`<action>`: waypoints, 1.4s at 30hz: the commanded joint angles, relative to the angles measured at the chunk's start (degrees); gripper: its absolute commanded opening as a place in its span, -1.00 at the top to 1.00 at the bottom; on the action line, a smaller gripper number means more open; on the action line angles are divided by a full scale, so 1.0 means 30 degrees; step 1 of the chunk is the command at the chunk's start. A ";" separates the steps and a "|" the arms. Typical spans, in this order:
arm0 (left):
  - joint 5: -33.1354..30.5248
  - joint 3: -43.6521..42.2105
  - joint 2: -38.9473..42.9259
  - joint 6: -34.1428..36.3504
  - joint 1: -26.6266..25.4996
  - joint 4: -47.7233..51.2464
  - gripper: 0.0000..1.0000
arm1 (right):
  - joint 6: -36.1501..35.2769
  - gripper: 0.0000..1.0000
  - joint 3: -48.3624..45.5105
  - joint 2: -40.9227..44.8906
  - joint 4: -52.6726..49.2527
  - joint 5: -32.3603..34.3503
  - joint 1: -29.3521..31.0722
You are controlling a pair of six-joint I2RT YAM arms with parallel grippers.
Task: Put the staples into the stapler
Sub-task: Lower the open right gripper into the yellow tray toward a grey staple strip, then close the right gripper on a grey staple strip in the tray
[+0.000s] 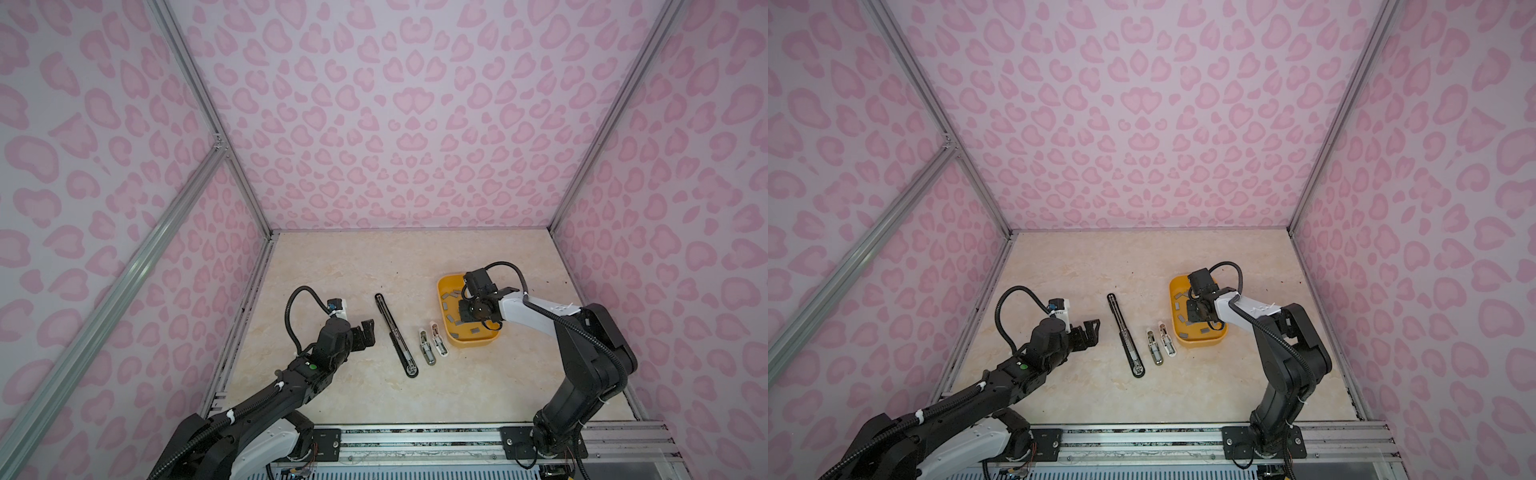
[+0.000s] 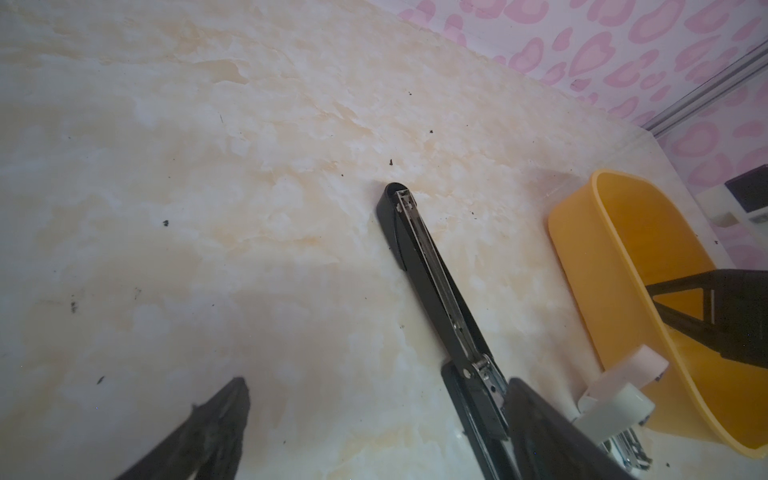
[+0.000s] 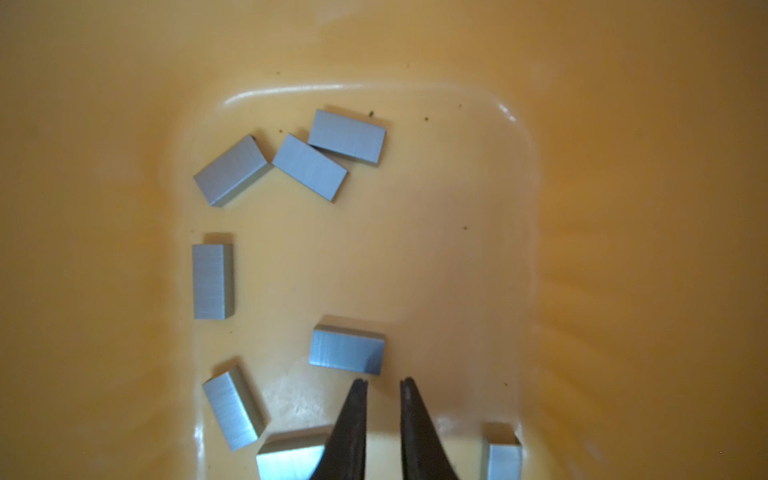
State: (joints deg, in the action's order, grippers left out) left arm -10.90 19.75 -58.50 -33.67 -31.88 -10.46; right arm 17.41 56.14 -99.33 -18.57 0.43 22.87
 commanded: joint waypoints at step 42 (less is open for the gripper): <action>-0.0059 0.0159 0.0768 -0.0085 0.0005 -0.0264 -0.93 | 0.0380 0.24 0.2482 -0.1370 0.0103 0.0309 0.1243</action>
State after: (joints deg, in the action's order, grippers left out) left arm -10.92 20.18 -56.49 -34.02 -31.88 -10.41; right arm 18.83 62.67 -101.97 -17.23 0.45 26.44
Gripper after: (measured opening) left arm 0.968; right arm 0.376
